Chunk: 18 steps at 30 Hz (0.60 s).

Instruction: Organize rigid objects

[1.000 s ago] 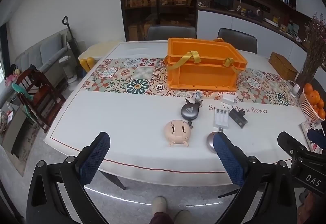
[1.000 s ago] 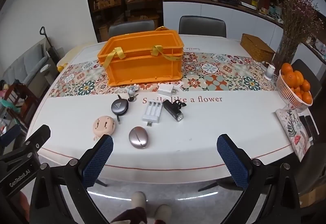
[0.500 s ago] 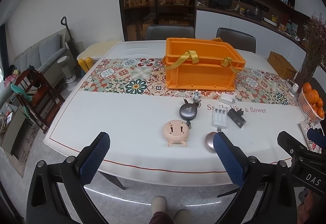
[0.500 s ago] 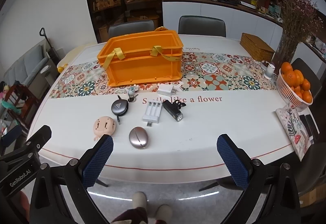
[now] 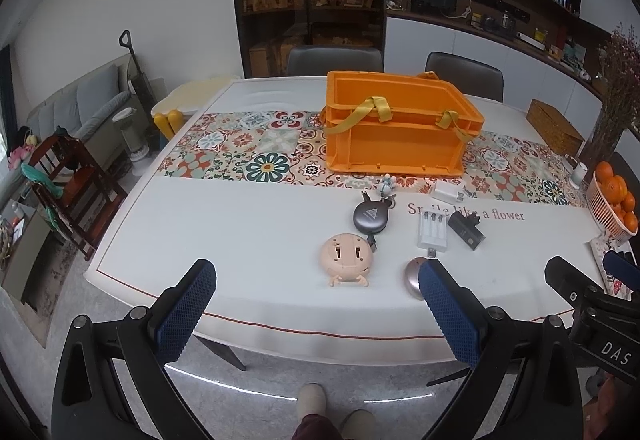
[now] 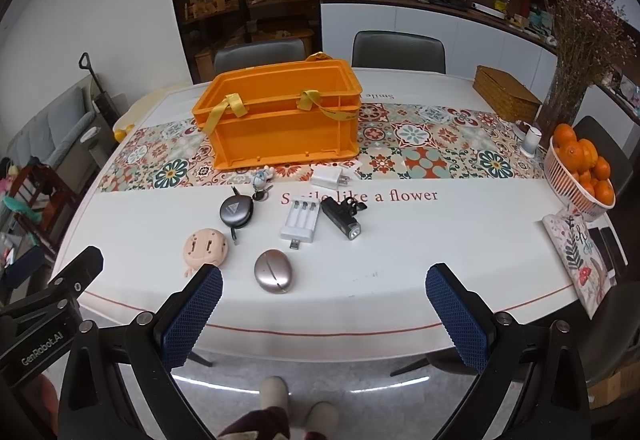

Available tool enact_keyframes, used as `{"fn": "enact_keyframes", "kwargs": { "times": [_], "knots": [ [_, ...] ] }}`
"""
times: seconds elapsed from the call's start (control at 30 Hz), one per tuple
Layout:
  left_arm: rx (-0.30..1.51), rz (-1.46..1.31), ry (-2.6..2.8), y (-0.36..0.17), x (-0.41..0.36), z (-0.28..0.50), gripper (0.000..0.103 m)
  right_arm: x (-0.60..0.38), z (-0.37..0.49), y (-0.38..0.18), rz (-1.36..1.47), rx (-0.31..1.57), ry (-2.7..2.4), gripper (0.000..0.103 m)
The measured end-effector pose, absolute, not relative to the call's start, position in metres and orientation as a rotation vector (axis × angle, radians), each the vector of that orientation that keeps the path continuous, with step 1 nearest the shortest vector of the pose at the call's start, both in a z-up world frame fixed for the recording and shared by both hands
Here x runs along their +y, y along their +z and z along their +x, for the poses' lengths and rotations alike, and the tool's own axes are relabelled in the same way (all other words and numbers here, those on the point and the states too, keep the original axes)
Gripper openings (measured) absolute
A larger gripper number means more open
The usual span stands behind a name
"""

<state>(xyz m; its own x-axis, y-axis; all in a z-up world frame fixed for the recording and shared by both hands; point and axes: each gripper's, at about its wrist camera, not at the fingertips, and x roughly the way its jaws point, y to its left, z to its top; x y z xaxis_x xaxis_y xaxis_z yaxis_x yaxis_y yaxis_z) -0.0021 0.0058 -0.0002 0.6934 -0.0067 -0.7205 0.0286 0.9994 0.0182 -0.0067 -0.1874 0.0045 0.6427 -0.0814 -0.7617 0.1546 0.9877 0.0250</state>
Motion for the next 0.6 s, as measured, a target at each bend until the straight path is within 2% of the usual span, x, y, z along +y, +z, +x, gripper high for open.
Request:
{"fn": "enact_keyframes", "kwargs": {
  "times": [0.6],
  "knots": [
    [0.813,0.029,-0.028,-0.0025,0.0035,-0.0016,0.103,-0.1871,-0.0061,0.0035,0.088,0.866,-0.135,0.103]
  ]
}}
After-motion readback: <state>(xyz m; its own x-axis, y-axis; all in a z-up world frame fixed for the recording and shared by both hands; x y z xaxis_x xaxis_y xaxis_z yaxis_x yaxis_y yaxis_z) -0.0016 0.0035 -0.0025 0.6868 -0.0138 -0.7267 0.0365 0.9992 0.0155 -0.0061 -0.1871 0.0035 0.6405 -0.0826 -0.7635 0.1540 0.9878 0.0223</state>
